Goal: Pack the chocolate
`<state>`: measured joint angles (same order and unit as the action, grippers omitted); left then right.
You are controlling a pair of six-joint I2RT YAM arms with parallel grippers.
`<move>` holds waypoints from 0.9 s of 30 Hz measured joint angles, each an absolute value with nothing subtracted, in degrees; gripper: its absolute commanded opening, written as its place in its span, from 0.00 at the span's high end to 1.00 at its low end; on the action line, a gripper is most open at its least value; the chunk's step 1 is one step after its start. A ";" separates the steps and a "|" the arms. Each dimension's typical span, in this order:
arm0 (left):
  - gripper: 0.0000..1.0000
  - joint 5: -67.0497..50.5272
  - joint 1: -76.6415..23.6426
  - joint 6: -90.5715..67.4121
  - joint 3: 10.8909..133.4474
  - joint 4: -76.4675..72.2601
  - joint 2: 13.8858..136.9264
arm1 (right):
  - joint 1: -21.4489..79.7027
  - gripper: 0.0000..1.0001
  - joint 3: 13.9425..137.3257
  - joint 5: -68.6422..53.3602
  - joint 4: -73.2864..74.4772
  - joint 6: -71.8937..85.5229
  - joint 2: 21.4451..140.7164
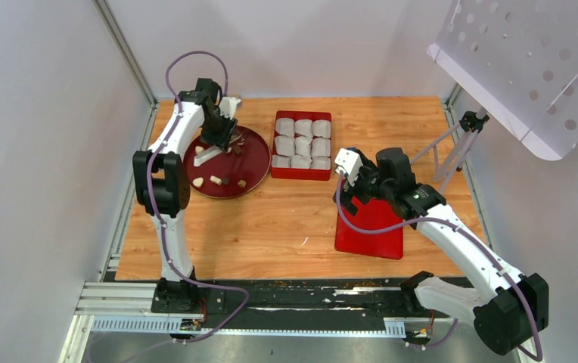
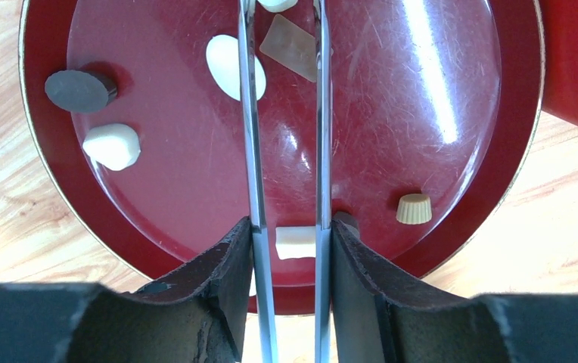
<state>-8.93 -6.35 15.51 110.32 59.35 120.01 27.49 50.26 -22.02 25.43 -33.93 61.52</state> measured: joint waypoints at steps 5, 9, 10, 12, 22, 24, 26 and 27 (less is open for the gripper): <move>0.53 -8.71 -6.35 15.53 110.32 59.35 119.90 | 27.44 0.06 49.36 -22.33 25.54 -33.89 61.52; 0.48 -8.45 -6.35 15.51 110.32 59.40 119.70 | 27.44 0.06 49.30 -22.61 25.47 -33.71 61.52; 0.47 -8.40 -6.35 15.51 110.32 59.44 119.68 | 27.44 0.06 49.30 -22.63 25.47 -33.69 61.52; 0.45 -8.19 -6.35 15.53 110.32 59.46 119.59 | 27.42 0.06 49.28 -22.63 25.47 -33.69 61.52; 0.48 -7.51 -6.35 15.70 110.32 60.51 118.93 | 27.29 0.06 48.73 -22.92 25.45 -33.67 61.49; 0.52 -8.08 -6.35 15.70 110.32 60.64 118.96 | 27.29 0.06 48.73 -22.96 25.47 -33.67 61.49; 0.58 -8.64 -6.35 15.70 110.32 60.64 118.96 | 27.29 0.06 48.73 -22.98 25.47 -33.67 61.47; 0.60 -8.82 -6.35 15.68 110.32 60.64 118.96 | 27.29 0.06 48.73 -22.98 25.50 -33.67 61.45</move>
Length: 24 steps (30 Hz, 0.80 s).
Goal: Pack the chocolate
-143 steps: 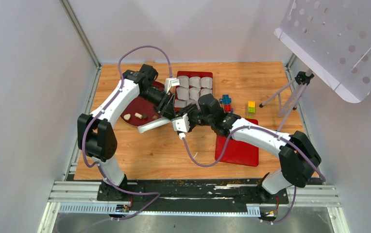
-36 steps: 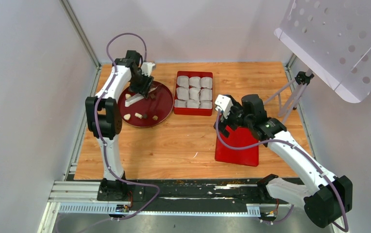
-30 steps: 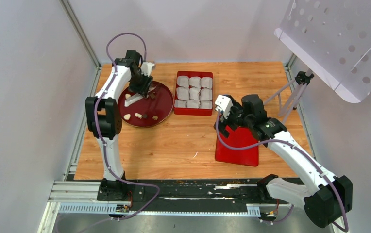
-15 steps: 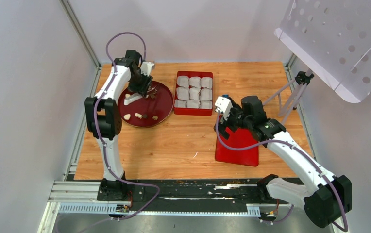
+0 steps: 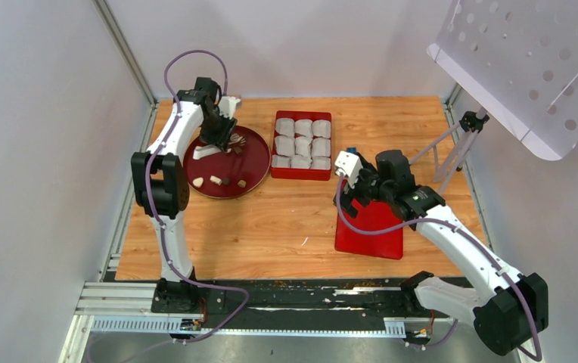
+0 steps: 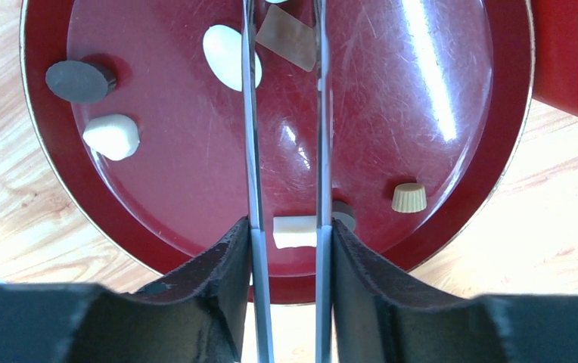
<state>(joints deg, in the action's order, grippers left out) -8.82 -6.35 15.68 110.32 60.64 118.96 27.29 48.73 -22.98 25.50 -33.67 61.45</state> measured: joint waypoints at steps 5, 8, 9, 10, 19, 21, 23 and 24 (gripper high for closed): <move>0.69 -9.52 -6.35 15.68 111.00 60.80 118.98 | 27.14 0.06 48.66 -23.03 25.54 -33.67 60.97; 0.75 -10.07 -6.35 15.68 111.18 60.69 118.96 | 26.89 0.06 48.62 -23.05 25.54 -33.67 60.73; 0.77 -10.24 -6.35 15.66 111.18 60.66 118.96 | 26.81 0.06 48.58 -23.05 25.52 -33.67 60.64; 0.79 -10.50 -6.35 15.62 111.18 60.62 118.83 | 26.81 0.06 48.56 -23.05 25.58 -33.67 60.64; 0.91 -17.69 -7.11 14.06 111.61 59.31 111.33 | 26.55 0.06 47.40 -23.09 25.56 -33.69 60.64; 0.91 -19.05 -7.77 13.41 112.55 58.70 110.26 | 26.55 0.06 47.27 -23.09 25.54 -33.69 60.64; 0.91 -19.97 -8.82 12.67 113.58 57.67 109.71 | 26.55 0.06 47.18 -23.09 25.52 -33.69 60.64; 0.92 -20.27 -9.52 12.40 114.13 57.34 109.71 | 26.55 0.06 47.18 -23.09 25.52 -33.69 60.64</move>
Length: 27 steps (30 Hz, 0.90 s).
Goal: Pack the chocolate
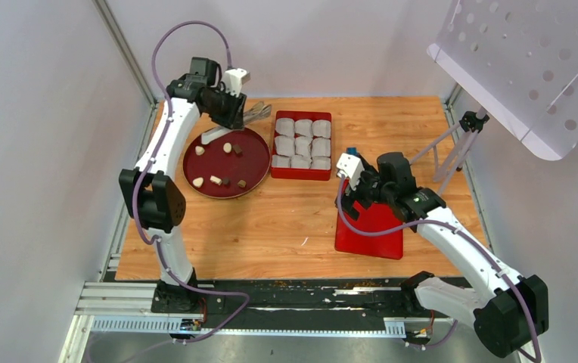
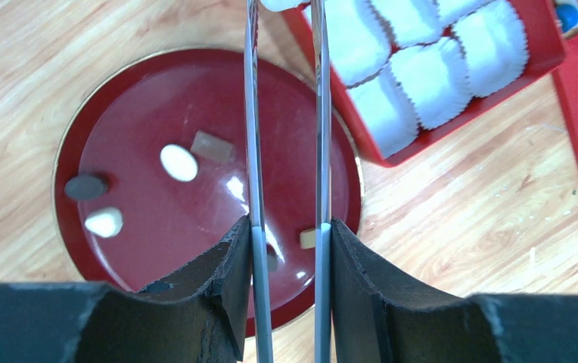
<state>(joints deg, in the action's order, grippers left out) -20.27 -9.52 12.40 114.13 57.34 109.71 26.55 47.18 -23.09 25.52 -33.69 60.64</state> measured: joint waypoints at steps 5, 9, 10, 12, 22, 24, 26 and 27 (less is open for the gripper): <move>0.95 -20.10 -13.74 10.92 116.88 56.55 110.93 | 26.48 0.07 47.16 -23.09 25.54 -33.71 60.47; 0.92 -18.94 -16.27 10.09 118.93 55.44 113.23 | 26.00 0.06 46.89 -23.09 25.69 -33.71 59.42; 0.91 -18.70 -16.69 9.96 119.22 55.22 113.89 | 25.78 0.06 46.85 -23.09 25.78 -33.71 59.13; 0.91 -18.06 -17.10 9.63 119.59 54.92 115.39 | 25.47 0.06 46.83 -23.09 25.89 -33.71 58.85; 0.89 -15.38 -17.10 9.26 121.73 54.06 122.50 | 24.47 0.07 46.68 -23.57 25.93 -33.71 58.76; 0.89 -15.22 -17.23 9.28 122.06 53.95 123.09 | 24.27 0.07 46.44 -23.75 25.93 -33.69 58.76; 0.88 -14.83 -17.52 9.28 122.41 53.80 123.68 | 24.21 0.07 46.13 -23.79 25.96 -33.69 58.76; 0.88 -14.50 -17.72 9.30 122.45 53.63 123.92 | 24.21 0.07 46.00 -23.86 26.06 -33.69 58.76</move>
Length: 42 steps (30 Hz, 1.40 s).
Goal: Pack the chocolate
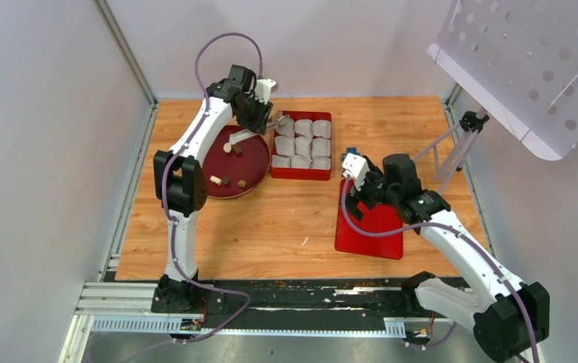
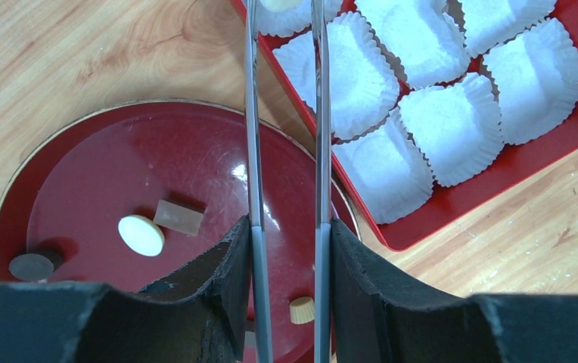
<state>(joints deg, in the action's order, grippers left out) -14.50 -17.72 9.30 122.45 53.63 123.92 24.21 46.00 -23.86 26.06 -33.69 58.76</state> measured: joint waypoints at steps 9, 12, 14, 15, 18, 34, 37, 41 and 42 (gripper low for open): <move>0.76 -10.55 -19.77 9.74 126.45 53.19 128.25 | 23.57 0.07 45.93 -23.97 26.20 -33.69 58.76; 0.75 -9.89 -19.99 9.76 126.52 53.04 128.66 | 23.38 0.07 45.93 -23.99 26.41 -33.69 58.76; 0.73 -9.82 -20.01 9.74 126.54 53.01 128.81 | 23.24 0.07 45.93 -24.01 26.63 -33.69 58.76; 0.72 -9.80 -20.01 9.74 126.54 52.99 128.84 | 23.18 0.07 45.93 -24.05 26.79 -33.69 58.76; 0.66 -9.80 -19.99 9.76 126.87 52.97 129.21 | 23.14 0.07 45.93 -24.10 27.07 -33.69 58.78; 0.52 -10.39 -19.94 9.74 129.05 52.82 130.28 | 23.05 0.07 45.93 -24.56 27.16 -33.67 59.92; 0.51 -10.44 -19.94 9.74 129.08 52.86 130.28 | 23.05 0.07 45.93 -24.67 27.14 -33.67 60.03; 0.51 -10.50 -19.94 9.76 129.08 52.86 130.28 | 23.05 0.07 45.93 -24.84 27.14 -33.67 60.47; 0.51 -10.57 -19.94 9.76 129.08 52.86 130.28 | 23.05 0.07 45.93 -24.88 27.14 -33.69 60.55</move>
<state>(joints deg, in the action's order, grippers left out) -10.57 -19.94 9.76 129.08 52.86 130.28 23.05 45.93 -24.88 27.14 -33.69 60.55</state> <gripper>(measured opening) 0.498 0.935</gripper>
